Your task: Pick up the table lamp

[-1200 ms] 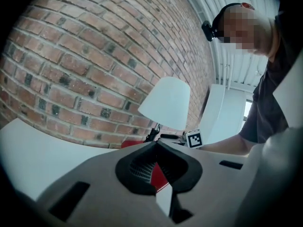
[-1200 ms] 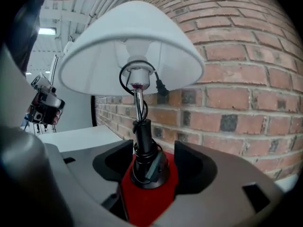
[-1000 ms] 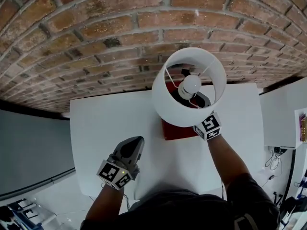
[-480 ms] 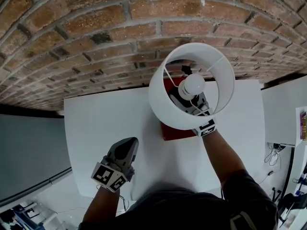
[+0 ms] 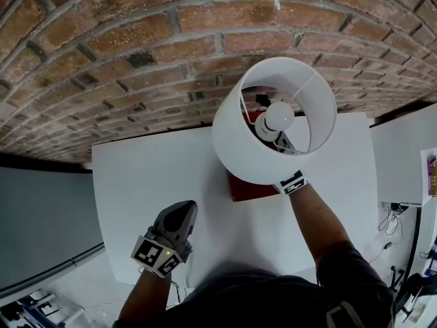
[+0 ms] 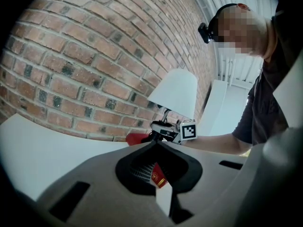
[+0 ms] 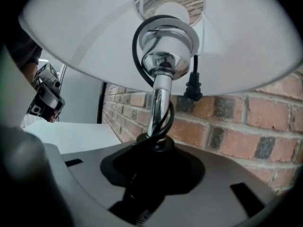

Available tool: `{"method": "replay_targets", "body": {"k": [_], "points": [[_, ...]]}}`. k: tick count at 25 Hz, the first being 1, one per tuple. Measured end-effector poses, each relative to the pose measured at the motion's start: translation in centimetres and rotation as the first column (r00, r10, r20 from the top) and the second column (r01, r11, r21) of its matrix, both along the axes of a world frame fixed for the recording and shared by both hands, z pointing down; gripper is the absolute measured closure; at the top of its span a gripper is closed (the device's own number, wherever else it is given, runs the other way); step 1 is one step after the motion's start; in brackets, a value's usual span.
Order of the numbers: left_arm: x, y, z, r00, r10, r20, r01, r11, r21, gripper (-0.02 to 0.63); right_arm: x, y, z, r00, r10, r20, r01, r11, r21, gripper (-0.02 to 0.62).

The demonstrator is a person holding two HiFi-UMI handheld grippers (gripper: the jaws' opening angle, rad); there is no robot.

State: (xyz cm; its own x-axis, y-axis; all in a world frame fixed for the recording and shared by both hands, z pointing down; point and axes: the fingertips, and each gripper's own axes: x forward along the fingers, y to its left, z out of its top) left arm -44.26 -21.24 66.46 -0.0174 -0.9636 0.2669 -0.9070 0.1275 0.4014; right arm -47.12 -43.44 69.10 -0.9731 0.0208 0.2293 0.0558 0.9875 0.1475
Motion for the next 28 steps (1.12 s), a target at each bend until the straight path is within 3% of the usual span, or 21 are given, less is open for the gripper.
{"method": "replay_targets", "body": {"k": [9,18,22,28], "points": [[1.9,-1.6,-2.3,0.999,0.046,0.021,-0.047,0.998,0.033,0.601,2.5,0.1,-3.1,0.998,0.004,-0.065,-0.005,1.000,-0.007,0.469],[6.1,-5.9,-7.4,0.987,0.147,0.069,-0.154,0.983,0.096,0.601,10.3,-4.0,-9.0,0.990,0.125,-0.070,-0.124,0.992,0.013,0.469],[9.5,-8.7,-10.1,0.972,0.215,0.094,-0.226,0.966,0.130,0.601,15.4,-6.1,-12.0,0.980,0.188,-0.067,-0.186,0.982,0.043,0.468],[16.0,-13.2,-13.7,0.930,0.341,0.139,-0.363,0.915,0.178,0.601,24.6,-9.4,-16.5,0.950,0.310,-0.050,-0.305,0.949,0.076,0.468]]}}
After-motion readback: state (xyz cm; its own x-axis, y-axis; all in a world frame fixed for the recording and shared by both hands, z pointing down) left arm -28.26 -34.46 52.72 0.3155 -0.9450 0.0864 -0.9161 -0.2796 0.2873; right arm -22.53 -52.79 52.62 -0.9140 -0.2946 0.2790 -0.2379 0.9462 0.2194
